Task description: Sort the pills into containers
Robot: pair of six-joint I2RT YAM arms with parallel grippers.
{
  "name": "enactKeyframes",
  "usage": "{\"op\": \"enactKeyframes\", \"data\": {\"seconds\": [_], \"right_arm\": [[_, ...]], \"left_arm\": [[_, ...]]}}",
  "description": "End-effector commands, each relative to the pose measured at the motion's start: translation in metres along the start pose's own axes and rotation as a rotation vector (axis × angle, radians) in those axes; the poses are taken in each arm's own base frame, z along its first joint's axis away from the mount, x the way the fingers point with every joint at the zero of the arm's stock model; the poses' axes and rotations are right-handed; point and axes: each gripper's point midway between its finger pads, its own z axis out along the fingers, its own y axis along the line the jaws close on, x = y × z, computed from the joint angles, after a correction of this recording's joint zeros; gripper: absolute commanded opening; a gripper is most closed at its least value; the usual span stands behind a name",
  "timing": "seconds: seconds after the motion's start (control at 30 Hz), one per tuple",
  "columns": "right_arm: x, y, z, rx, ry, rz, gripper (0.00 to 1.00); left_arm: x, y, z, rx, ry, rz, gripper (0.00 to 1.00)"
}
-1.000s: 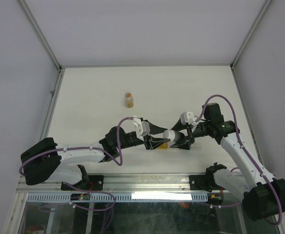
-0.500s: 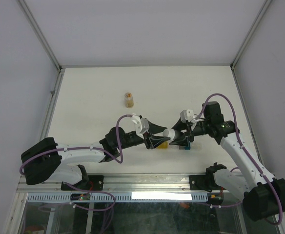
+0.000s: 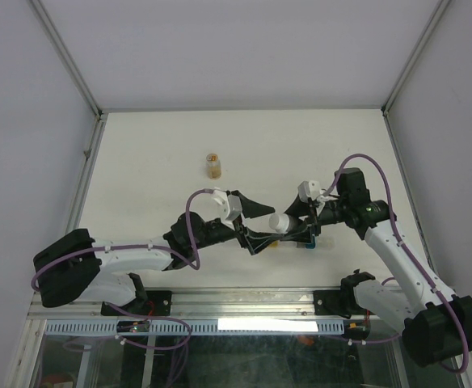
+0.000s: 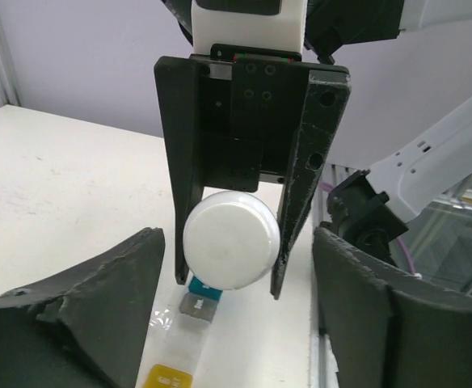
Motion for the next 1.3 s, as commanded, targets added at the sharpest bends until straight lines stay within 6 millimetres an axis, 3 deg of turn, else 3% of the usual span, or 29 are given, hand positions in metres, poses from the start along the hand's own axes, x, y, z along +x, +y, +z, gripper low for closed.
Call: {"op": "enactKeyframes", "data": {"seconds": [0.0,0.07,0.43,0.57,0.9,1.27], "right_arm": [[-0.016,0.001,-0.001,-0.011,-0.019,-0.068,0.00],[-0.015,0.002,-0.002,-0.011,-0.012,-0.076,0.00],[-0.006,0.005,-0.002,-0.022,0.017,-0.109,0.00],[-0.005,0.005,-0.002,-0.021,0.018,-0.118,0.00],[-0.003,0.005,-0.001,-0.021,0.022,-0.118,0.00],[-0.003,0.005,-0.001,-0.021,0.024,-0.114,0.00]], "left_arm": [[-0.033,-0.016,-0.009,0.056,-0.099,0.042,0.86],[-0.031,-0.014,-0.013,0.050,-0.072,0.083,0.98],[-0.016,-0.016,-0.012,0.164,0.101,0.252,0.99],[-0.013,-0.008,-0.005,0.157,0.121,0.250,0.94],[-0.007,0.002,0.003,0.149,0.135,0.215,0.70],[-0.014,-0.001,0.004,0.144,0.093,0.171,0.64]]}}
